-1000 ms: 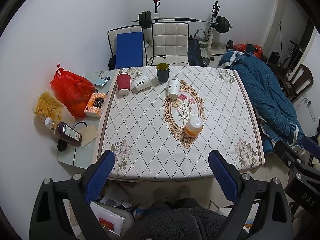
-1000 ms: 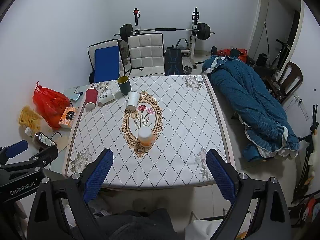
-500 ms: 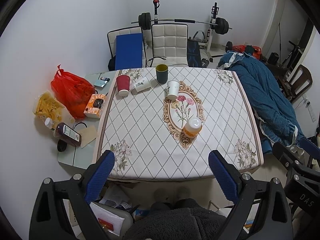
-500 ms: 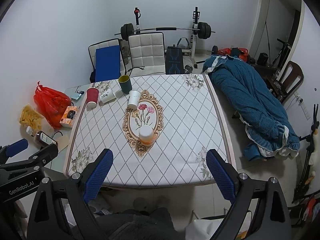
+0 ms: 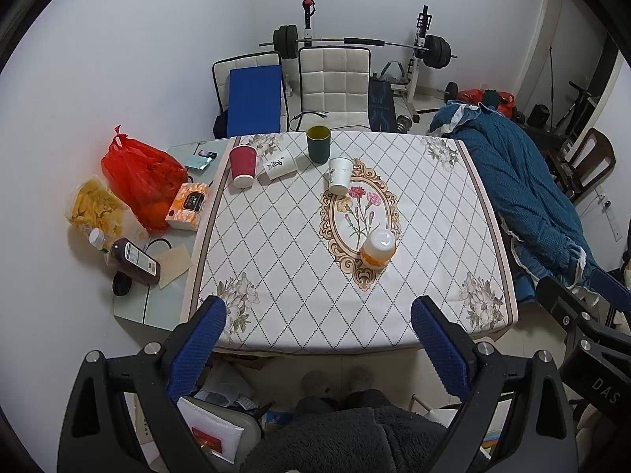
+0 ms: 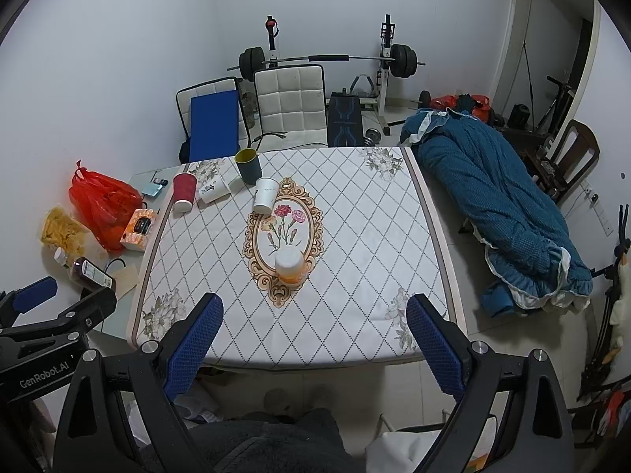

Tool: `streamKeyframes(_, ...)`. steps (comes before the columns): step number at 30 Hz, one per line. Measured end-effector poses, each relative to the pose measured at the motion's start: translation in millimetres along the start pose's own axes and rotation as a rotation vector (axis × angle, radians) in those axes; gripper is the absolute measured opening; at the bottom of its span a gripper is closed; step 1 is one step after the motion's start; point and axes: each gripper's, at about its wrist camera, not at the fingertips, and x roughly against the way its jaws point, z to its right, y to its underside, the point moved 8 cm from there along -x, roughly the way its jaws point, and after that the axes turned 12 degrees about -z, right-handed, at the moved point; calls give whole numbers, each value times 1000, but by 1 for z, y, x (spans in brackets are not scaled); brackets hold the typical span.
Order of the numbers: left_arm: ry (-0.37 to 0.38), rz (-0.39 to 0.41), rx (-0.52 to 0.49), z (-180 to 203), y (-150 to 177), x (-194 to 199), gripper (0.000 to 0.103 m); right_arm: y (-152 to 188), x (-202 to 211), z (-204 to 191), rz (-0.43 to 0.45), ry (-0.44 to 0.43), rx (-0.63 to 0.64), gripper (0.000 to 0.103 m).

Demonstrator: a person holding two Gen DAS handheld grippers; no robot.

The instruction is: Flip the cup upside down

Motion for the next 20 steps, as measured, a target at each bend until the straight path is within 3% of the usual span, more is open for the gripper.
streamKeyframes(20, -7, 4, 11, -1, 3, 3, 96, 7, 4, 3, -2, -13, 5, 96)
